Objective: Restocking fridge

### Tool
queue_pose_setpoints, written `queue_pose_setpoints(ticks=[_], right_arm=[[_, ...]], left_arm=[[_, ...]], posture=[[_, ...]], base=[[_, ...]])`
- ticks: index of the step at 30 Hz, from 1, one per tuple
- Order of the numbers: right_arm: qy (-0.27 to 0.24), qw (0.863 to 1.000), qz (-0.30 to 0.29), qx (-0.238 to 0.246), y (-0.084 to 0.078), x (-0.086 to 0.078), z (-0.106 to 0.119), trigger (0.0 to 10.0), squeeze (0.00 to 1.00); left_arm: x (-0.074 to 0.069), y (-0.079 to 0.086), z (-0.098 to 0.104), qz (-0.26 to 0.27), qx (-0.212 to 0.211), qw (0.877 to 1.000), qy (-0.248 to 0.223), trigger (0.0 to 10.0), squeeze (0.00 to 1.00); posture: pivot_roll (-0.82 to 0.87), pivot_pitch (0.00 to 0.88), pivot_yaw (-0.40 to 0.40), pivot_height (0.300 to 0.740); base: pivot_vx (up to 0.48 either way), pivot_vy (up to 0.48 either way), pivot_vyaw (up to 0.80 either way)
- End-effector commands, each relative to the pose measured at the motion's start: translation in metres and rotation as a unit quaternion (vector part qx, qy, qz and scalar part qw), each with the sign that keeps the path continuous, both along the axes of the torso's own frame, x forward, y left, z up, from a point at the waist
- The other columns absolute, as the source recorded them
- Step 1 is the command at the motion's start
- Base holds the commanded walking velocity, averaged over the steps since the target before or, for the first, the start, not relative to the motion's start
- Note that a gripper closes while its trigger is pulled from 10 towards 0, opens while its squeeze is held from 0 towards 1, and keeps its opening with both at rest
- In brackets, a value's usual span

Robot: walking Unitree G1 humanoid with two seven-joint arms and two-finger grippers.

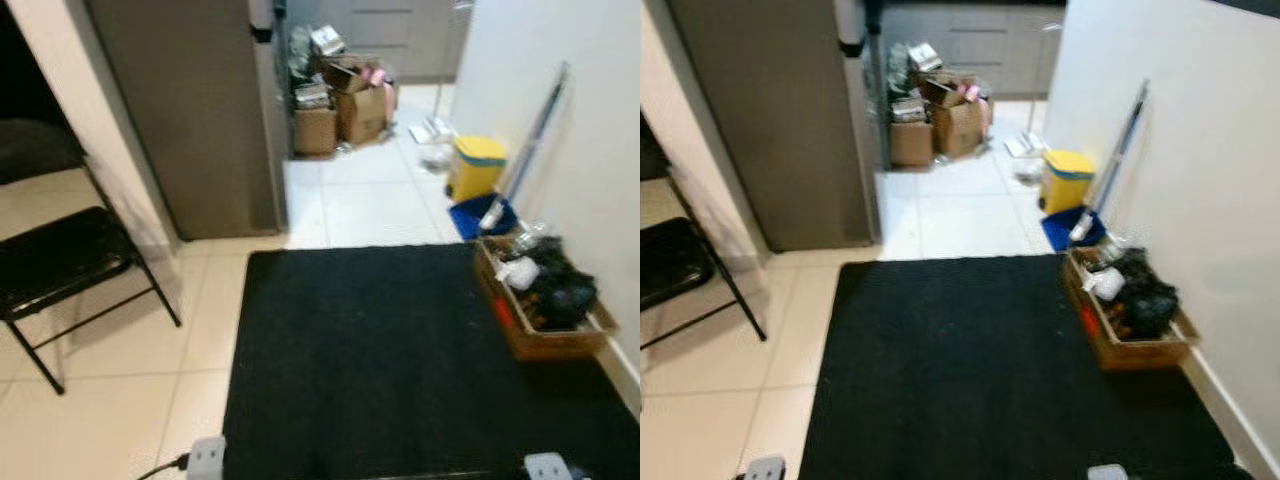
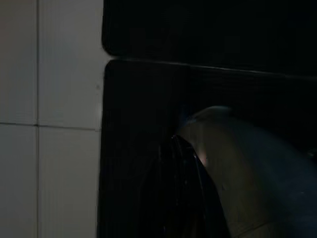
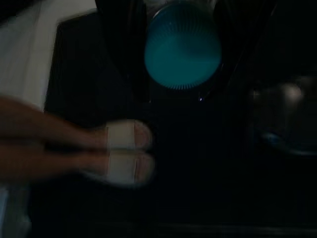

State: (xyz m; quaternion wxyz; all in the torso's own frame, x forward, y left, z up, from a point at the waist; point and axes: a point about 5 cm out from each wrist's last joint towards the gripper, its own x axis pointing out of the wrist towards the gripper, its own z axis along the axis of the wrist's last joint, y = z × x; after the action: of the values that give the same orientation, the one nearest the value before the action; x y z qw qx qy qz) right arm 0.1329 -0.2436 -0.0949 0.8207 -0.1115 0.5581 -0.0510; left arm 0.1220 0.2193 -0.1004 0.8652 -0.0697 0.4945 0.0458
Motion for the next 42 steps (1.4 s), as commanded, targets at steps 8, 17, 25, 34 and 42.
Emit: queue_pose_setpoints(ticks=[8, 17, 25, 34, 42], right_arm=[[0.015, 1.000, -0.006, -0.013, -0.0096, -0.0094, -0.0004, 10.0, 0.00], [0.017, 1.000, -0.022, -0.003, -0.0093, -0.0114, -0.0012, 10.0, 0.00], [0.012, 1.000, -0.025, -0.008, -0.0107, -0.0109, -0.0006, 10.0, 0.00], [0.008, 1.000, -0.023, -0.008, -0.0110, -0.0097, -0.0001, 10.0, 0.00], [0.003, 1.000, -0.021, -0.007, -0.0106, -0.0074, 0.0006, 10.0, 0.00]], left_arm=[[0.0044, -0.0021, 0.0010, -0.007, -0.002, 1.000, -0.004, 10.0, 0.00], [0.0041, -0.0017, 0.0010, -0.008, -0.001, 1.000, -0.004, 10.0, 0.00], [0.0042, -0.0027, 0.0008, -0.009, -0.002, 1.000, -0.004, 10.0, 0.00], [0.0029, -0.0036, 0.0002, -0.009, -0.003, 1.000, -0.003, 10.0, 0.00], [0.0039, -0.0041, 0.0005, -0.011, -0.003, 1.000, -0.004, 10.0, 0.00]], posture=[[-0.03, 0.000, -0.026, 0.740], [-0.04, 0.000, -0.025, 0.740], [-0.04, 0.000, -0.024, 0.740], [-0.04, 0.000, -0.025, 0.740], [-0.04, 0.000, -0.026, 0.740]], base=[[0.373, 0.000, 0.00], [0.375, 0.000, -0.78], [0.373, 0.000, -0.76], [0.372, 0.000, -0.05], [0.372, 0.000, 0.00]])
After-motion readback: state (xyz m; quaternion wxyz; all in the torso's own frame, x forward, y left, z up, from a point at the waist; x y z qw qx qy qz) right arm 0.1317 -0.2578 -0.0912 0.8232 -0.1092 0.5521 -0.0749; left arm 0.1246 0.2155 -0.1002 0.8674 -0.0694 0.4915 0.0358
